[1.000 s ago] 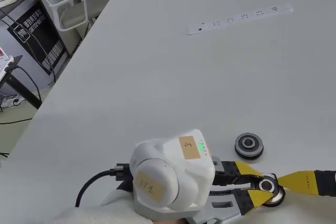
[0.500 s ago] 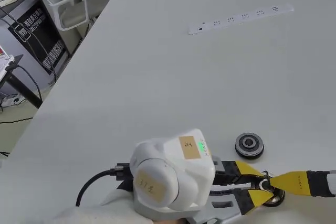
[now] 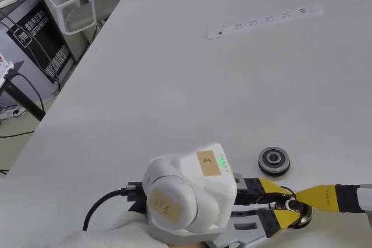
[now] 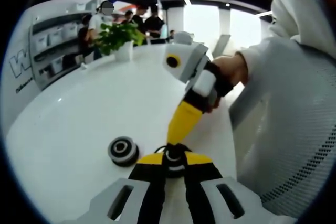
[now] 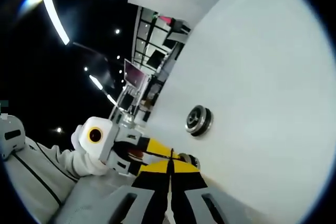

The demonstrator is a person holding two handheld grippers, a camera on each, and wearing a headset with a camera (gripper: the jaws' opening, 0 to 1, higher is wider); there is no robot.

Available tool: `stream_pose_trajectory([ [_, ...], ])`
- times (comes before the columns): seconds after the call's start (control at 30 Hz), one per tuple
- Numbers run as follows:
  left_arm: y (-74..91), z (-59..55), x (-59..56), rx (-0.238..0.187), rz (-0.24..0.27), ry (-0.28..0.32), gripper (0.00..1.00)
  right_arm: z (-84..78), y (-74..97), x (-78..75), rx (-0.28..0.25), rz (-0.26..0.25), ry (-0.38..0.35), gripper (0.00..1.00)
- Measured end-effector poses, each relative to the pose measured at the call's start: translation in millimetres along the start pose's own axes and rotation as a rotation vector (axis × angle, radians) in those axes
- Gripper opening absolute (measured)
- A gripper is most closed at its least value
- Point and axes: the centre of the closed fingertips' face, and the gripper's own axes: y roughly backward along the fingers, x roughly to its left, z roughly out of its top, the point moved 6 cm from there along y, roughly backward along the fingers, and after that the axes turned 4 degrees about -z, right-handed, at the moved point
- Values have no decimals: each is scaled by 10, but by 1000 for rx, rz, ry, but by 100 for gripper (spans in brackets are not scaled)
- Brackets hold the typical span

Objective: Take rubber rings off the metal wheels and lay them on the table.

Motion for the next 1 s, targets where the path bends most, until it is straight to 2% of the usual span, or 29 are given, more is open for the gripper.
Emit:
stream_pose_trajectory([
  [0.17, 0, 9, -7, 7, 2, -12, 14, -7, 20, -9, 3, -13, 7, 0],
  [0.23, 7, 14, -4, 10, -7, 20, 14, -12, 30, 2, 5, -22, 13, 0],
  [0.33, 43, 28, 3, 16, -13, 23, 14, -17, 51, 19, 5, -28, 20, 0],
  [0.53, 117, 157, -49, -4, -36, 26, 18, 3, 112, 56, -4, -38, 30, 0],
  [0.63, 179, 233, -102, -9, -63, -2, 26, 16, 163, 75, -8, -60, 51, 0],
  [0.9, 369, 379, -122, -7, -58, -8, 41, 79, 323, 149, -52, -87, 73, 0],
  [1.0, 493, 481, -150, -64, -59, 14, 46, 89, 366, 223, -69, -90, 86, 0],
])
